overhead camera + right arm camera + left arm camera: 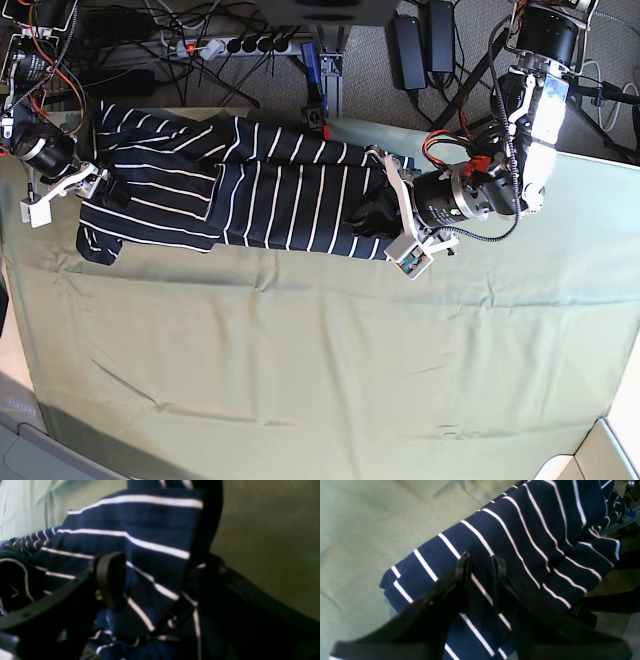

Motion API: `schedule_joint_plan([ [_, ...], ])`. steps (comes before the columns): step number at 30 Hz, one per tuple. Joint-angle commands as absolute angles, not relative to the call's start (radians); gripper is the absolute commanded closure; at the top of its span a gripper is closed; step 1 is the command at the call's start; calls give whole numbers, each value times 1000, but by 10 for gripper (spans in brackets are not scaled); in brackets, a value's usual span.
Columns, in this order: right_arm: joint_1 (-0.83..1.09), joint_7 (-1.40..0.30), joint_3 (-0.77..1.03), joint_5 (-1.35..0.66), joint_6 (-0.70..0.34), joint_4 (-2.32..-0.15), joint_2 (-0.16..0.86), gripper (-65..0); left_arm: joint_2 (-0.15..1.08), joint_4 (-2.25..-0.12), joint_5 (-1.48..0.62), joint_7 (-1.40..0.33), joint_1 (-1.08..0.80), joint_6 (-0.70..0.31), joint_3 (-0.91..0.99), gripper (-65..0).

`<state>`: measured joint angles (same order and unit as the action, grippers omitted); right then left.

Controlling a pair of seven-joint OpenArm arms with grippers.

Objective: Fold the T-shirt properly

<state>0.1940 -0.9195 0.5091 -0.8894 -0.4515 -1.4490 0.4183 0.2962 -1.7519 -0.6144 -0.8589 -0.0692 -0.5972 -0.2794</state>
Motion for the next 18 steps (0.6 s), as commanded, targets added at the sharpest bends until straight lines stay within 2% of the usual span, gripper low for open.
schedule_joint_plan([
  [1, 189, -902, 511, -886, -513, -1462, 434, -441, 297, -1768, -631, -834, -56, -587, -274, -164],
  [3, 189, -891, 511, -886, -513, -1462, 432, -438, 297, -1768, -632, -834, -56, -587, -274, -164],
  [4, 189, -885, 511, -879, -513, -1462, 431, -407, 297, -1768, -632, -834, -56, -587, -274, -164],
  [5, 189, -885, 511, -872, -513, -1462, 430, -349, 297, -1768, -632, -834, -56, -587, -274, -164],
  [8, 189, -882, 511, -871, -513, -1462, 429, -114, 297, -1768, -632, -834, -56, -587, -274, -164],
  [10, 189, -882, 511, -871, -513, -1462, 429, 0, 297, -1768, -631, -834, -56, -587, -274, -164],
  [18, 189, -864, 511, -870, -513, -1462, 429, 0, 297, -1768, -715, -834, -56, -579, -220, -164],
])
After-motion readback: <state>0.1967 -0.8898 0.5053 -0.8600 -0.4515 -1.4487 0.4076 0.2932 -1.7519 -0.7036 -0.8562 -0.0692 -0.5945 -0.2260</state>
